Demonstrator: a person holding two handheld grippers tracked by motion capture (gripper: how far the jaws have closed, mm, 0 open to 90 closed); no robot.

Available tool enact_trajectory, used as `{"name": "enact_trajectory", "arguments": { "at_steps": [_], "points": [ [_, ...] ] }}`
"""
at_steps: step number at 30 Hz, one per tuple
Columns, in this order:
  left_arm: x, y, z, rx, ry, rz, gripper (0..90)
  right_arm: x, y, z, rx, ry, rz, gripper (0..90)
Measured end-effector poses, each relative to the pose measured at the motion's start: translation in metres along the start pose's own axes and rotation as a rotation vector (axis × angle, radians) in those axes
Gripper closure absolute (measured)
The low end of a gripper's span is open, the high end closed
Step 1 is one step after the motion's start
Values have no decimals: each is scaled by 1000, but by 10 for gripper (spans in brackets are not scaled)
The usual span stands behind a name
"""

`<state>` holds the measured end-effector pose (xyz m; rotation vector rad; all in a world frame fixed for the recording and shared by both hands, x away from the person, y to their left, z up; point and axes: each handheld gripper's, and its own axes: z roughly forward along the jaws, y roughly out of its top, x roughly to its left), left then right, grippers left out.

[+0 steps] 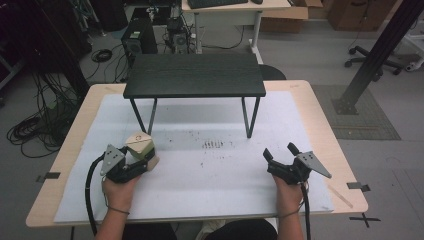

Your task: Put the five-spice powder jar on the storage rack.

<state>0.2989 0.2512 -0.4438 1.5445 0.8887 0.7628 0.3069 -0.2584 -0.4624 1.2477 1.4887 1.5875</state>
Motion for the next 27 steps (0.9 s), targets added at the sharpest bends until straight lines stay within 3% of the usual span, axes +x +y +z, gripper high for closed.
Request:
{"name": "enact_trajectory", "arguments": {
  "at_steps": [11,27],
  "points": [
    [-6,25,-5,2,-34,30,295,1,0,0,2,1,-1,0],
    [-2,58,-12,-1,-61,45,296,1,0,0,7,1,-3,0]
  ]
}}
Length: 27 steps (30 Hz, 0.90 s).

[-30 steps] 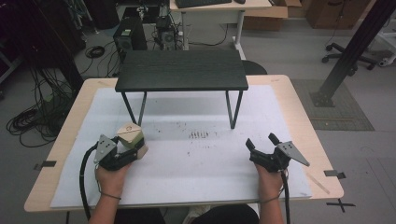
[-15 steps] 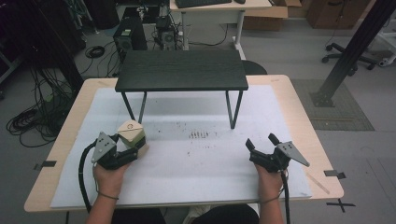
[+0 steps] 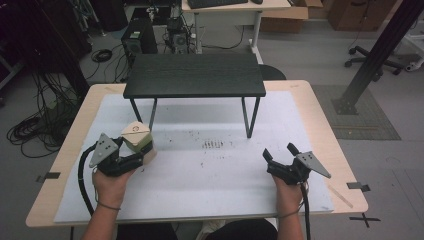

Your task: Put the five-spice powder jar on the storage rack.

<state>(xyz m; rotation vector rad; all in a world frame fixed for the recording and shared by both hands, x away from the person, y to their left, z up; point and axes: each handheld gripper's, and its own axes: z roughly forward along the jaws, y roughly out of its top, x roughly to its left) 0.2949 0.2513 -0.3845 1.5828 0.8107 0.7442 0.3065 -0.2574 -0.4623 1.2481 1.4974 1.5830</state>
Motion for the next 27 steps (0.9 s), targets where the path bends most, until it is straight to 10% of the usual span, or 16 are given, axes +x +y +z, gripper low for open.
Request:
{"name": "enact_trajectory", "arguments": {
  "at_steps": [27],
  "points": [
    [6,68,1,0,-94,54,296,0,0,-1,-3,-7,4,0]
  ]
}}
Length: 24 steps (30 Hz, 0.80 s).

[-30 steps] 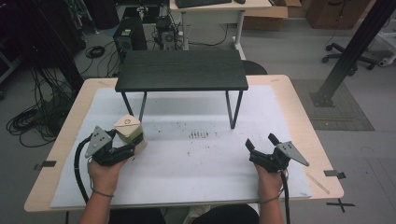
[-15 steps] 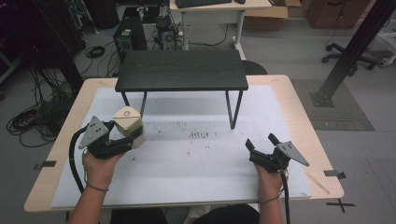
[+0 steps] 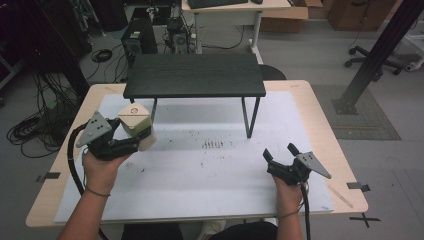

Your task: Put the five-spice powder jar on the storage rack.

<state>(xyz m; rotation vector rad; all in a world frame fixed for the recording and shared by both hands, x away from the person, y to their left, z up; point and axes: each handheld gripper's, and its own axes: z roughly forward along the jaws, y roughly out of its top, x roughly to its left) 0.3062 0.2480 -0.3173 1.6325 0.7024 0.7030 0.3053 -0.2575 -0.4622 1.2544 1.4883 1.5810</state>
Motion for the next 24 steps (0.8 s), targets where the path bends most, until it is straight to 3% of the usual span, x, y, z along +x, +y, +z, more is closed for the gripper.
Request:
{"name": "enact_trajectory", "arguments": {
  "at_steps": [14,24],
  "points": [
    [10,24,10,1,-18,-20,296,-1,0,-1,-7,-5,8,0],
    [11,45,20,-9,-38,-7,296,-1,0,-2,-11,-10,9,0]
  ]
}}
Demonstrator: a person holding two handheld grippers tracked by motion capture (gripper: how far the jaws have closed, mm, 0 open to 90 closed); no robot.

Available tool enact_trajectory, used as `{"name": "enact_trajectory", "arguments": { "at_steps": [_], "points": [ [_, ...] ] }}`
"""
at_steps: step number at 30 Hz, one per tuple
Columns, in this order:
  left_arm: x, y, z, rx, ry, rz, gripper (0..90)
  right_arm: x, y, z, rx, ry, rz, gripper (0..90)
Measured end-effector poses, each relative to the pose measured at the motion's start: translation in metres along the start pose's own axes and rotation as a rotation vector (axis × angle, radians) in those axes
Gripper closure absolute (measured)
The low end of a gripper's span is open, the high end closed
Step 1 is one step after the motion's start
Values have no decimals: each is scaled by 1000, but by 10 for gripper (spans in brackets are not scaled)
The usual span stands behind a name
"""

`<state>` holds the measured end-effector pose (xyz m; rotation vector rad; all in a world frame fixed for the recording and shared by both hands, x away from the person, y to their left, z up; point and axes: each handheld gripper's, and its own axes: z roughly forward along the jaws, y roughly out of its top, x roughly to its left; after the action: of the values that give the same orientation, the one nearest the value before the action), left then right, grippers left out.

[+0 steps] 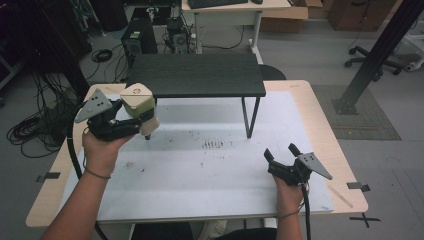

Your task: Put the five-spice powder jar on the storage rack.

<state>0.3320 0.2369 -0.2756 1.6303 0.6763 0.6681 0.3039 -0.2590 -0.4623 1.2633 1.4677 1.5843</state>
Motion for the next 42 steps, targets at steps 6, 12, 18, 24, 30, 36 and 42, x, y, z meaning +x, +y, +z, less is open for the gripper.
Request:
{"name": "enact_trajectory", "arguments": {
  "at_steps": [6,12,18,24,30,36,42],
  "points": [
    [1,17,5,-7,4,12,296,0,0,0,-3,-2,3,0],
    [5,29,13,0,3,-7,296,0,0,0,-4,2,4,0],
    [5,40,23,-10,-9,-6,296,-1,0,0,-3,3,5,0],
    [8,48,28,-17,-14,-4,296,0,0,0,-1,2,0,0],
    [16,56,33,-30,-8,-15,296,0,0,0,3,1,0,0],
    [21,63,42,-17,-5,-1,296,-1,0,0,-5,-4,6,0],
    [29,65,52,-12,-9,-9,296,-1,0,0,-9,11,7,0]
  ]
}}
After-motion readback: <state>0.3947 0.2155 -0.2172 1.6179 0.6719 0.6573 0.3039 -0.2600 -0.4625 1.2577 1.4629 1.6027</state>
